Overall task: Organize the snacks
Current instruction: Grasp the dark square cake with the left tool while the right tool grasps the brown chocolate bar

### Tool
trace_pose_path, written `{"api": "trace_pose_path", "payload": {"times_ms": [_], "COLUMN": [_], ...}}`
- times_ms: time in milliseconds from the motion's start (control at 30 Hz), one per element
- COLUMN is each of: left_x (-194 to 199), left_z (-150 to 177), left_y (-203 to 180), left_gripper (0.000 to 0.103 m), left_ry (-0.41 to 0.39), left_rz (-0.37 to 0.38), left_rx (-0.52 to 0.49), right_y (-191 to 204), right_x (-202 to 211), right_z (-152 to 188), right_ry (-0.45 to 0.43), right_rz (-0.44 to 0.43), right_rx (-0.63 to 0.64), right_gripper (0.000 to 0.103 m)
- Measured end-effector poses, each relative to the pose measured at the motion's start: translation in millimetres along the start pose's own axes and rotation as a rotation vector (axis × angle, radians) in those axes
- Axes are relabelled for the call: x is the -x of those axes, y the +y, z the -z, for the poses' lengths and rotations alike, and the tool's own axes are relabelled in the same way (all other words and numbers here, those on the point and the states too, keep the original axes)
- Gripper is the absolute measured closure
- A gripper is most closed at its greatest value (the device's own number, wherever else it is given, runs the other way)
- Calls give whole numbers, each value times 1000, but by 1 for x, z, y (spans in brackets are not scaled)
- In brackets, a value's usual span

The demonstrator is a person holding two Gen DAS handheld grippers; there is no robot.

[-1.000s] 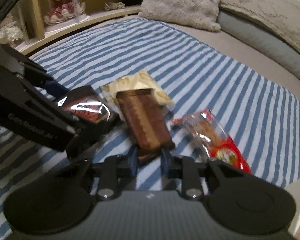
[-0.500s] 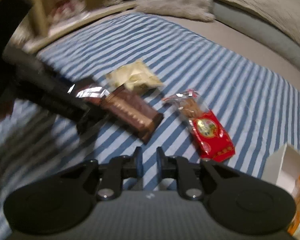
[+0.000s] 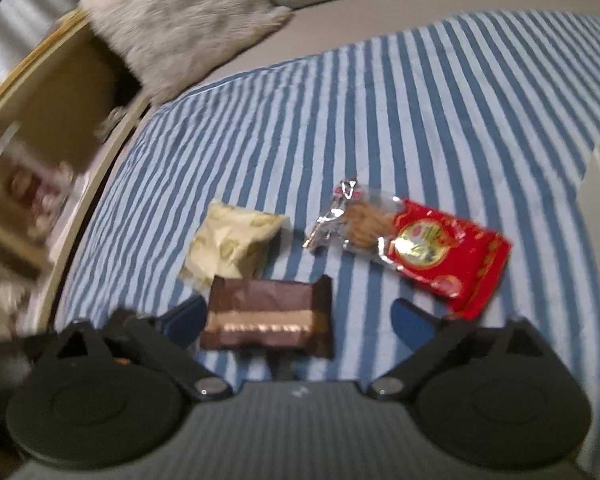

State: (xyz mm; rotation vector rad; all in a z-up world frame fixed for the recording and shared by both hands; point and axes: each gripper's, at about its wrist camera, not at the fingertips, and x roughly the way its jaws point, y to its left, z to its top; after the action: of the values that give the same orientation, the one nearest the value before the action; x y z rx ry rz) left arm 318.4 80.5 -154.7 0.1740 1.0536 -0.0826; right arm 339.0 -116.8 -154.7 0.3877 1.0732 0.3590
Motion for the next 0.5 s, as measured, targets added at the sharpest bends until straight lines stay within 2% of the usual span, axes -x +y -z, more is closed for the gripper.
{"api": "trace_pose_path", "payload": {"times_ms": [300, 367, 400, 433, 500], "left_x": [-5, -4, -4, -3, 0], "left_z": [-2, -3, -4, -4, -4], "left_y": [1, 4, 6, 6, 8], "left_gripper": [35, 36, 37, 37, 37], "left_ry": [15, 13, 12, 11, 6], "left_rz": [10, 22, 26, 27, 28], "left_rx": [12, 34, 45, 55, 75], "right_y": [27, 28, 28, 28, 24], "right_x": [-30, -32, -32, -31, -24], "right_z": [5, 3, 3, 4, 1], "right_ry": [27, 24, 26, 24, 20], "right_rz": [82, 82, 99, 115, 110], "right_rx": [96, 107, 115, 125, 130], "right_gripper": [3, 20, 36, 47, 56]}}
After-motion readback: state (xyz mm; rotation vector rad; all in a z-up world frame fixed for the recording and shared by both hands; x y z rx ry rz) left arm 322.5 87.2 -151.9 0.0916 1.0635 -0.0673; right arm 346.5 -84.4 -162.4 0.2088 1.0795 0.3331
